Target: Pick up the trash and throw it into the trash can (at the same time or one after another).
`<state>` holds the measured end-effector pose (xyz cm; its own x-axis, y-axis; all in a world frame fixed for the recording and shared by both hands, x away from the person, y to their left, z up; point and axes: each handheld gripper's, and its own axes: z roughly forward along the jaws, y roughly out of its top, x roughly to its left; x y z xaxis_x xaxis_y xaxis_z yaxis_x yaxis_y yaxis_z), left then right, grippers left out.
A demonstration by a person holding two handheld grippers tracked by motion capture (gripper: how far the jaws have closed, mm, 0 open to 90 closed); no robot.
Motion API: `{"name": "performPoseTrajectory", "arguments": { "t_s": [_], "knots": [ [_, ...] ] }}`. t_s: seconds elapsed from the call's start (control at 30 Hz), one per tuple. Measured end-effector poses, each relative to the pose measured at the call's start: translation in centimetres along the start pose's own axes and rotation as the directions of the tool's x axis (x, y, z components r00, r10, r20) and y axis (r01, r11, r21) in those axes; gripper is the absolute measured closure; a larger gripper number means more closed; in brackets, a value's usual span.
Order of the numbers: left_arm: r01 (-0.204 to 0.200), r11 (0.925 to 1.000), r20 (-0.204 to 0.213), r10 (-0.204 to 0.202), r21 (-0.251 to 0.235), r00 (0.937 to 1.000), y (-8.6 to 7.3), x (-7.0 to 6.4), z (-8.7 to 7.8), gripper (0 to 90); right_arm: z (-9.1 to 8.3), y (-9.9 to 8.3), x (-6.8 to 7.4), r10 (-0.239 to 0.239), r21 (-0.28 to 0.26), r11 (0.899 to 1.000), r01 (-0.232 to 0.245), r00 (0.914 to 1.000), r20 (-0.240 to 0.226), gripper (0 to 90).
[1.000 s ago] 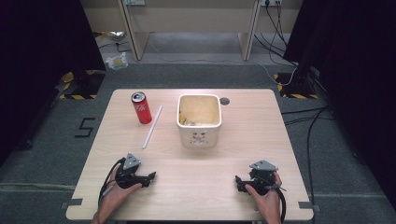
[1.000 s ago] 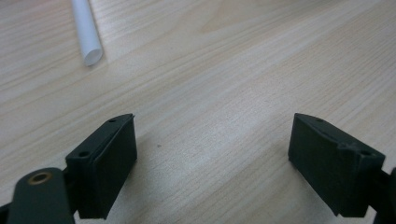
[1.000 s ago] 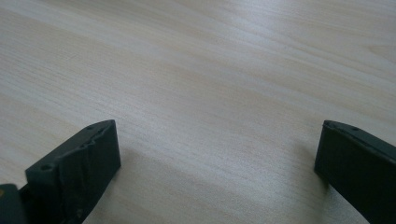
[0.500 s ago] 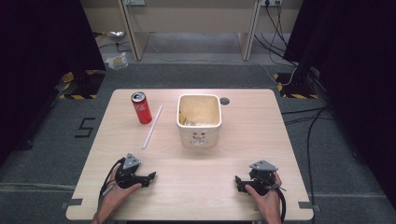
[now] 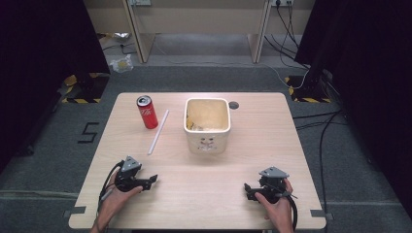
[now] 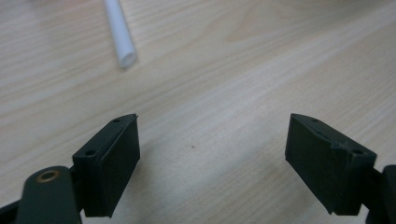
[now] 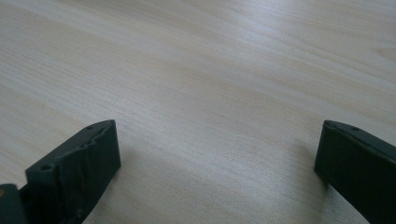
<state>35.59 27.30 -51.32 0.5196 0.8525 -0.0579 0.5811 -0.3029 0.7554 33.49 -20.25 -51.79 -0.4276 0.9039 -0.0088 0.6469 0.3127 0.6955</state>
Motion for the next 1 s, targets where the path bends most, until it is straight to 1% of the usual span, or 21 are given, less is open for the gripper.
{"name": "performPoseTrajectory", "arguments": {
  "t_s": [0.03, 0.1, 0.13, 0.17, 0.3, 0.37, 0.53, 0.63, 0.7, 0.8, 1.0],
  "knots": [
    [0.006, 1.0, -0.005, -0.006, -0.007, 1.0, 0.3, 0.2, 0.0, 17.9, 0.0, 0.0, 0.0, -0.001, 0.0, 1.0, 0.001, 1.0, 0.0, 0.4],
    [0.003, 1.0, -0.014, -0.003, -0.005, 0.9999, 0.6, 0.4, 0.0, 19.0, 0.0, 0.0, 0.0, -0.003, -0.001, 1.0, 0.003, 1.0, -0.002, 0.4],
    [0.002, 1.0, -0.012, -0.002, -0.002, 0.9999, 1.1, 0.6, 0.2, 20.0, 0.0, 0.0, 0.0, -0.003, 0.0, 1.0, 0.003, 1.0, -0.002, 0.4],
    [0.002, 1.0, -0.012, -0.002, -0.002, 0.9999, 1.1, 0.6, 0.2, 20.5, 0.0, 0.0, 0.0, -0.003, 0.0, 1.0, 0.003, 1.0, -0.002, 0.4],
    [0.001, 1.0, -0.005, -0.002, -0.006, 1.0, 2.2, 0.9, 0.7, 22.0, 0.0, 0.0, 0.0, -0.003, -0.001, 1.0, 0.003, 1.0, -0.002, 0.4],
    [0.009, 0.9999, -0.011, -0.01, -0.005, 0.9999, 2.8, 1.2, 1.2, 22.6, 0.0, 0.0, 0.0, -0.004, 0.0, 1.0, 0.004, 1.0, -0.003, 0.4],
    [0.022, 0.9997, -0.011, -0.022, -0.003, 0.9997, 3.6, 1.7, 2.0, 23.3, 0.0, 0.0, 0.0, -0.006, 0.0, 1.0, 0.006, 1.0, -0.005, 0.4],
    [0.03, 0.9996, -0.017, -0.03, -0.002, 0.9994, 4.0, 2.1, 2.4, 23.5, 0.0, 0.0, 0.0, -0.007, 0.0, 1.0, 0.007, 0.9999, -0.009, 0.4],
    [0.04, 0.9991, -0.017, -0.041, -0.008, 0.999, 4.2, 2.4, 2.7, 23.6, 0.0, 0.0, 0.0, -0.01, -0.002, 1.0, 0.01, 0.9999, -0.007, 0.4],
    [0.059, 0.9982, -0.016, -0.059, -0.008, 0.9981, 4.5, 2.9, 3.2, 24.6, 0.0, 0.0, 0.0, -0.01, -0.002, 1.0, 0.01, 0.9999, -0.008, 0.4],
    [0.073, 0.9972, -0.024, -0.073, -0.013, 0.997, 4.9, 3.6, 3.7, 25.5, 0.0, 0.0, 0.0, -0.012, -0.002, 1.0, 0.012, 0.9999, -0.008, 0.4]
  ]
}}
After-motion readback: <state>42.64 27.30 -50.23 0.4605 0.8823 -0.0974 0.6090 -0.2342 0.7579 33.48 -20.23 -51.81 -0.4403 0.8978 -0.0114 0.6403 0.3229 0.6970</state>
